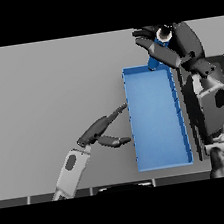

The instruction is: Pick up the blue pipe and place it into the blue bin.

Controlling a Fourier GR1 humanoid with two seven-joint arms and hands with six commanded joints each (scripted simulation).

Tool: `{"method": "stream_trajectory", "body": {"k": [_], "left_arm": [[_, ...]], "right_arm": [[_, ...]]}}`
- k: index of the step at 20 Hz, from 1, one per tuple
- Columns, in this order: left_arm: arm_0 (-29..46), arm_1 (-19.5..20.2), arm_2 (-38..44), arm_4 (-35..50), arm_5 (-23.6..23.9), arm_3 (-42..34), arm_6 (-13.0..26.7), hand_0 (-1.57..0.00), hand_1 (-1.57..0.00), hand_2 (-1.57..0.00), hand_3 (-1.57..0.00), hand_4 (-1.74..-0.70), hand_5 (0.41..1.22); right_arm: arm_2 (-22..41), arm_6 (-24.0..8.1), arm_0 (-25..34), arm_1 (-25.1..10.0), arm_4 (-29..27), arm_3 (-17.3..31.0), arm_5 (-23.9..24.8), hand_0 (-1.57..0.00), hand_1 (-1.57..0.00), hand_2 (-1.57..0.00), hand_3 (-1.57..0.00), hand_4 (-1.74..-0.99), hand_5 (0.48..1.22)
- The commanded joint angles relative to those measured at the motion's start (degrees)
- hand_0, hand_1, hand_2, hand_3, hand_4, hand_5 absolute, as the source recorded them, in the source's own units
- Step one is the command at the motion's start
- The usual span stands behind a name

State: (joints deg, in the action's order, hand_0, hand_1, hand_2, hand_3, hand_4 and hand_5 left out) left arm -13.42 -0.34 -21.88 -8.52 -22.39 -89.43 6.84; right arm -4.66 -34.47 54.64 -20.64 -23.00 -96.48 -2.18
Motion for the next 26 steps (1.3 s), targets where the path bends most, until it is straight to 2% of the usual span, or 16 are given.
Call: {"method": "stream_trajectory", "body": {"k": [1,3,5,7,11,13,15,17,18,19,20,21,23,24,25,26], "left_arm": [[0.1,0.4,0.1,-0.3,0.1,0.1,-0.7,0.00,0.00,0.00,0.00,-0.88,0.411],[0.5,0.7,-0.4,-1.4,0.5,0.2,-1.9,0.00,0.00,0.00,0.00,-0.87,0.413],[0.5,0.9,-0.2,-0.9,0.3,-0.5,-1.1,0.00,0.00,0.00,0.00,-0.87,0.418],[0.2,0.5,-0.2,-1.1,0.5,0.2,-0.8,0.00,0.00,0.00,0.00,-0.87,0.419],[1.7,0.7,-0.6,-0.8,0.5,-0.5,-2.0,0.00,0.00,0.00,0.00,-0.88,0.422],[1.7,0.3,-0.4,-0.8,0.8,-0.2,-1.4,0.00,0.00,0.00,0.00,-0.88,0.425],[1.7,0.4,-0.5,-0.6,0.6,0.0,-1.4,0.00,0.00,0.00,0.00,-0.88,0.428],[2.4,0.2,-1.3,-0.8,0.5,-0.9,-1.8,0.00,0.00,0.00,0.00,-0.88,0.425],[2.4,0.6,-1.0,-0.5,0.2,-0.9,-1.7,0.00,0.00,0.00,0.00,-0.89,0.423],[2.5,0.8,-1.1,-0.8,0.4,-1.1,-1.7,0.00,0.00,0.00,0.00,-0.89,0.422],[2.3,0.8,-1.0,-0.7,0.5,-1.5,-1.1,0.00,0.00,0.00,0.00,-0.89,0.420],[1.6,0.8,-0.7,-0.8,0.6,-0.9,-0.9,0.00,0.00,0.00,0.00,-0.89,0.420],[1.8,0.4,-1.1,-0.6,0.5,-1.5,-0.3,0.00,0.00,0.00,0.00,-0.88,0.421],[2.1,0.6,-1.2,-0.5,0.3,-1.7,-1.0,0.00,0.00,0.00,0.00,-0.88,0.421],[2.1,0.6,-1.4,-0.8,0.6,-1.9,-1.2,0.00,0.00,0.00,0.00,-0.88,0.421],[2.4,0.9,-1.4,-0.9,0.5,-1.9,-1.1,0.00,0.00,0.00,0.00,-0.88,0.422]], "right_arm": [[-0.5,-0.3,-1.6,-0.9,1.1,0.5,-0.2,-1.57,-1.57,-1.57,-1.57,-1.741,1.221],[-2.4,-0.4,-6.6,-2.0,1.1,0.1,-1.1,-1.57,-1.57,-1.57,-1.57,-1.741,1.221],[-3.5,-0.4,-11.0,-2.0,1.3,-0.3,-0.2,-1.57,-1.57,-1.57,-1.57,-1.741,1.221],[-3.5,-0.5,-16.6,-2.4,1.0,-2.5,-0.2,-1.57,-1.57,-1.57,-1.57,-1.741,1.221],[-1.1,-0.5,-27.7,-4.0,0.4,-5.6,2.9,-1.57,-1.57,-1.57,-1.57,-1.741,1.221],[0.6,-0.5,-33.4,-5.1,-0.3,-7.2,6.2,-1.57,-1.57,-1.57,-1.57,-1.741,1.221],[3.7,-0.5,-37.5,-8.6,-1.9,-8.6,10.8,-1.57,-1.57,-1.57,-1.57,-1.741,1.221],[8.1,-0.5,-41.0,-11.6,-2.2,-9.1,16.9,-1.57,-1.57,-1.57,-1.57,-1.741,1.221],[10.1,-0.5,-41.8,-13.7,-2.9,-8.5,19.8,-1.57,-1.57,-1.57,-1.51,-1.741,1.221],[12.9,-0.5,-42.1,-14.8,-3.9,-8.1,23.1,-1.57,-1.57,-1.57,-1.52,-1.741,1.221],[15.3,-0.5,-41.9,-17.4,-5.2,-7.8,26.1,-1.57,-1.57,-1.57,-1.26,-1.741,1.221],[18.0,-0.1,-42.2,-18.9,-5.3,-7.8,28.3,-1.57,-1.57,-1.57,-1.13,-1.741,1.221],[20.6,1.8,-42.1,-19.8,-3.7,-7.5,31.5,-1.57,-1.57,-1.57,-0.91,-1.741,1.221],[22.1,3.9,-42.3,-20.4,-3.2,-7.0,33.5,-1.57,-1.55,-1.57,-0.85,-1.741,1.221],[23.2,5.0,-41.7,-21.6,-4.0,-5.8,33.9,-1.46,-1.34,-1.34,-0.79,-1.678,1.221],[24.9,6.2,-41.1,-22.3,-4.6,-4.7,34.7,-1.17,-1.07,-1.07,-0.63,-1.592,1.221]]}}
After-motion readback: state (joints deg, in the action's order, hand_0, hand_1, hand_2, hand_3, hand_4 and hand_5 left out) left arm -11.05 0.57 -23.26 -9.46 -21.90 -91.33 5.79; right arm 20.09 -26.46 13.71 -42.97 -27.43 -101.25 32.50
